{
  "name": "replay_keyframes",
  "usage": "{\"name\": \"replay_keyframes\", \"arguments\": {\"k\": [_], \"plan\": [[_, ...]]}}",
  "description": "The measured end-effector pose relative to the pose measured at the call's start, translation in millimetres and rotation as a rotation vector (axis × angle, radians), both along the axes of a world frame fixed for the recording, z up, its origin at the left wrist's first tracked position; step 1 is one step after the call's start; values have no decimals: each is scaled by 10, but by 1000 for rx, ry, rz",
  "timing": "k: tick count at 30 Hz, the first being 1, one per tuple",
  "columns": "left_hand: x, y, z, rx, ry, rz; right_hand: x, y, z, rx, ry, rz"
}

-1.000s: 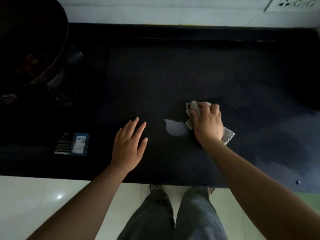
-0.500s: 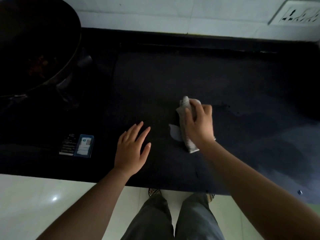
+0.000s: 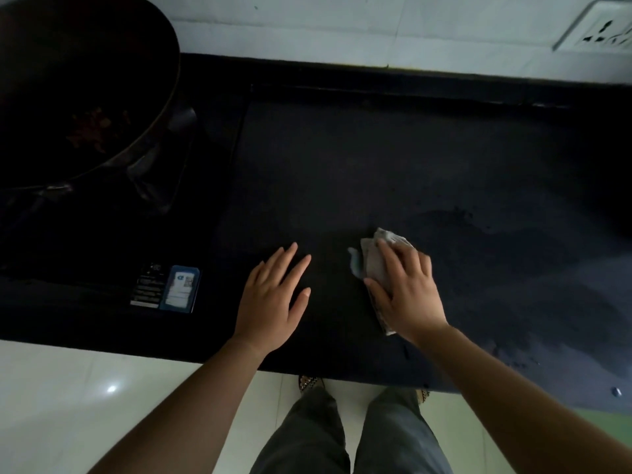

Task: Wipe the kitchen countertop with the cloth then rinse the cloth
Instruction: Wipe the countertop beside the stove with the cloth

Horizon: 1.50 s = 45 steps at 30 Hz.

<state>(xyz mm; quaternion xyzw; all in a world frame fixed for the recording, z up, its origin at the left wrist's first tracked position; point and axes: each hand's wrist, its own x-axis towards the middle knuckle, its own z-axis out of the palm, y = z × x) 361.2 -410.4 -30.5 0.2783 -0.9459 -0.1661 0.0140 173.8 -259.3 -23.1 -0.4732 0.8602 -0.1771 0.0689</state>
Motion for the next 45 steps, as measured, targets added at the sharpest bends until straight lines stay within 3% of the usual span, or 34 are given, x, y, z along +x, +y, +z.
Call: {"name": "replay_keyframes", "arguments": {"k": [6, 12, 16, 20, 24, 28, 31, 35, 38, 41, 45], "plan": [[-8, -27, -39, -14, 1, 13, -244, -536, 1, -67, -44, -168], [-13, -27, -23, -14, 4, 13, -45, -164, 46, -91, 3, 80], [-13, -14, -12, -8, 11, 14, -215, 137, 63, -51, -17, -173], [-23, -7, -18, -29, -1, 21, -315, -430, 127, 2, -61, -320], [-14, -8, -22, -39, -9, 15, 42, -682, 95, 54, 18, -88], [-8, -28, -4, 1, -14, -23, 284, -113, 100, 1, 18, 21], [129, -51, -13, 1, -19, -27, 66, 100, 70, -4, 32, -109], [267, -40, -23, -45, -33, 57, -178, -526, 84, -60, -22, -281], [246, -29, -22, -58, -36, 123, 67, -840, 68, -31, -49, -98], [268, -30, -4, -31, -15, 155, 491, -535, 51, -38, -15, 137], [289, -50, 19, 5, -5, 132, 366, -75, 21, -48, 48, 150]]}}
